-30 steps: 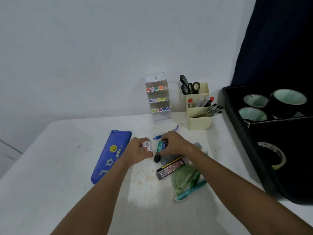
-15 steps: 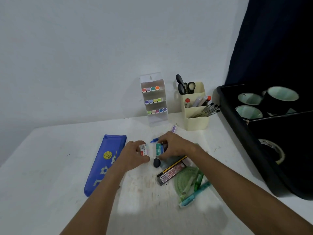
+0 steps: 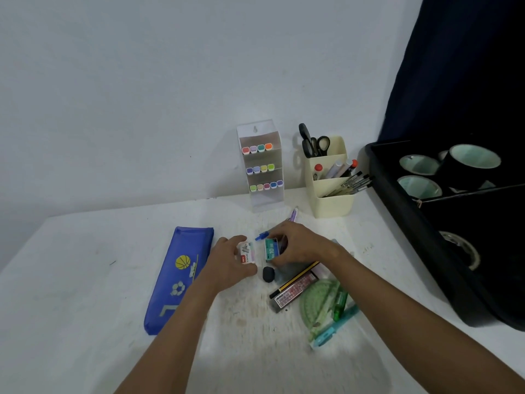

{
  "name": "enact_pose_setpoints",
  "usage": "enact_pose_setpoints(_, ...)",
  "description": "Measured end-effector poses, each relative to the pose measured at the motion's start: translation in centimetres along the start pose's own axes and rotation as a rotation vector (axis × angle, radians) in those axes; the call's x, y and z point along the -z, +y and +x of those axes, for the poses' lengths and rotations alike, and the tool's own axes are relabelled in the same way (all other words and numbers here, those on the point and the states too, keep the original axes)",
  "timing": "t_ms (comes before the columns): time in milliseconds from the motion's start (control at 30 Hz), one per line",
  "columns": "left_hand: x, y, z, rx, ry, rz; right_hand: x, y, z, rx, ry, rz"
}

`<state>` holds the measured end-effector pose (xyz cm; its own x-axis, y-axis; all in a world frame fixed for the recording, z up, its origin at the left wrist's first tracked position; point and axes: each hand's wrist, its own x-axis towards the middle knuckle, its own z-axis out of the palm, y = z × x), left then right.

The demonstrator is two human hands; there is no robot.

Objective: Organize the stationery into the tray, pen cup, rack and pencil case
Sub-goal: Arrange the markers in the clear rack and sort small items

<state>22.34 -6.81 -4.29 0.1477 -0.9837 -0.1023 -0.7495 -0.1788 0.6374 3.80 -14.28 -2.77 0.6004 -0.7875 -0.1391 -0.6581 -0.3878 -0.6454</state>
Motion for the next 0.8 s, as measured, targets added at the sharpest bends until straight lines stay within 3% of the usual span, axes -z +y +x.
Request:
enact_pose_setpoints(333, -1.5, 0.8, -1.4, 0.135, 0.137, -0.041, 1.0, 0.8, -0.3, -0.022, 0.069, 0.017)
enact_pose_setpoints(567, -1.9, 1.6, -0.4, 0.131, 0.244, -0.08, 1.9, 1.0, 1.3, -0.083, 0.175, 0.061)
enact_pose_setpoints(800, -0.5, 5.8, 3.9, -0.045, 0.364, -0.042, 2.5, -0.1, 4.4, -0.052, 0.21, -0.053)
